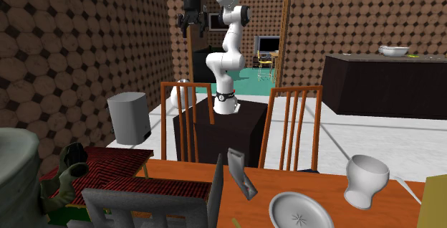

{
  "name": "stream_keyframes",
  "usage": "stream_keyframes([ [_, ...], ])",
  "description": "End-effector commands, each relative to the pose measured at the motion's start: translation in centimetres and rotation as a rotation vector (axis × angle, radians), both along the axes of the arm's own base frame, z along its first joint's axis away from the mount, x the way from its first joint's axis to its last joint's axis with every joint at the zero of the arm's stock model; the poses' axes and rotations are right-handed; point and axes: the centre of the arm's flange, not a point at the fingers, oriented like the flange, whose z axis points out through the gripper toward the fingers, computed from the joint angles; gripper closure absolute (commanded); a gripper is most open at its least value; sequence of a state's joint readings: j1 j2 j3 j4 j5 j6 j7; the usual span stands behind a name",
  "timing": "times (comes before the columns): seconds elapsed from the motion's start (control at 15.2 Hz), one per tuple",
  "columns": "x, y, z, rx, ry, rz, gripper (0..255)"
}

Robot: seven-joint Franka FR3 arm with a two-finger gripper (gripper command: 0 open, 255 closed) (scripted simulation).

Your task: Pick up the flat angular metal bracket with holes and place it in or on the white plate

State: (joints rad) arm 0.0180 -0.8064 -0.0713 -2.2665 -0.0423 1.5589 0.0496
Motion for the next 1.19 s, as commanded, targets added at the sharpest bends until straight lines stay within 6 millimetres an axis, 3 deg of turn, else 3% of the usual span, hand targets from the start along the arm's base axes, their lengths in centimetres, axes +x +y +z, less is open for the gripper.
stream_keyframes([
  [0.0, 0.0, 0.0, 0.0, 0.0, 0.0, 0.0, 0],
  [1.12, 12.1, 12.7, -14.5, -0.005, 0.041, 0.059, 0],
])
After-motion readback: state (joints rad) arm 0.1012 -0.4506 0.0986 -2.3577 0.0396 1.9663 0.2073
